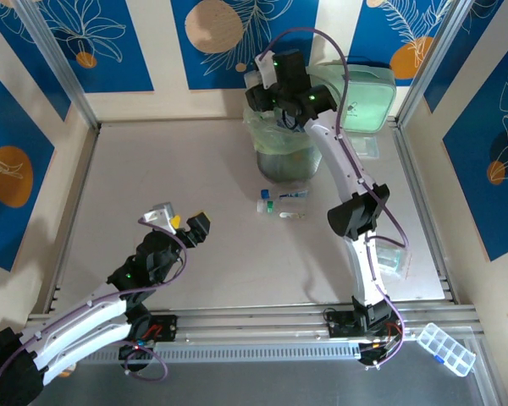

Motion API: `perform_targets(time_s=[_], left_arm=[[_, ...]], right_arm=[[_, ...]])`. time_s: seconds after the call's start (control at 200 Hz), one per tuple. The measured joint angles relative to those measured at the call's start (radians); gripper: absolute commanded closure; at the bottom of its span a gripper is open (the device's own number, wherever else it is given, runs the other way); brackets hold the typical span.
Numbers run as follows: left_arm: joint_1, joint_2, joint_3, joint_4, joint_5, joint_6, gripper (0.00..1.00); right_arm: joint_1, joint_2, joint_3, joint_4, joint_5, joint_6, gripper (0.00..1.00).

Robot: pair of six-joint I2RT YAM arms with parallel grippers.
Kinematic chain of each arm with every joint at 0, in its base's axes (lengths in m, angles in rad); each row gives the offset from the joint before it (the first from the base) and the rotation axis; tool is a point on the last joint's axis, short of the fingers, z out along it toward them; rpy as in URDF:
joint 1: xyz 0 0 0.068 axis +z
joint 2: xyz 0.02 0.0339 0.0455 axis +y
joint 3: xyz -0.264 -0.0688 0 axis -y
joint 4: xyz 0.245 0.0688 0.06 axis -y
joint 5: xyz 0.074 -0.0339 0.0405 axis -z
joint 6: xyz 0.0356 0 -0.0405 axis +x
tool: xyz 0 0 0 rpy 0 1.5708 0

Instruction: Put the plastic bottles in the bin

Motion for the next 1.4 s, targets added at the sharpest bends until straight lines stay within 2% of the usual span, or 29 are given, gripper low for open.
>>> perform_targets(time_s=[0.175,0.375,0.4,0.465,0.505,0.69,0.775,0.93,1.055,1.166,1.401], left_arm=[[0.0,0.0,0.0,0.0,0.0,0.0,0.08],[0.0,0.0,0.0,0.0,0.0,0.0,0.08],[0.0,0.0,0.0,0.0,0.0,0.0,0.08],[0.0,0.0,0.0,0.0,0.0,0.0,0.08],[0.0,0.0,0.0,0.0,0.0,0.0,0.08],[0.0,0.018,0.0,0.004,0.0,0.0,0.08],[0.0,0.024,0.0,0.004,0.001,0.0,0.08],[0.0,0.026,0.0,0.005,0.003,0.0,0.08],[0.0,0.026,0.0,0.007,0.003,0.008,0.08],[0.0,0.048,0.003,0.027,0.016,0.016,0.08],[0.0,0.184,0.041,0.058,0.087,0.023,0.08]], right_arm=[[-0.005,0.033,0.0,-0.024,0.016,-0.002,0.75],[-0.005,0.048,0.0,-0.036,0.027,0.016,0.68],[-0.005,0.048,0.0,-0.036,0.027,0.017,0.63],[-0.005,0.048,0.0,-0.037,0.028,0.019,0.42],[-0.005,0.048,0.0,-0.037,0.028,0.02,0.35],[0.002,0.035,0.0,-0.043,0.053,0.014,0.24],[0.003,0.018,-0.006,-0.044,0.058,0.012,0.23],[0.003,-0.024,-0.008,-0.043,0.069,0.022,0.34],[0.01,-0.079,-0.042,-0.04,0.084,0.04,0.35],[0.032,-0.189,-0.192,-0.002,0.095,0.064,0.34],[0.136,-0.562,-0.685,0.171,0.117,0.095,0.26]])
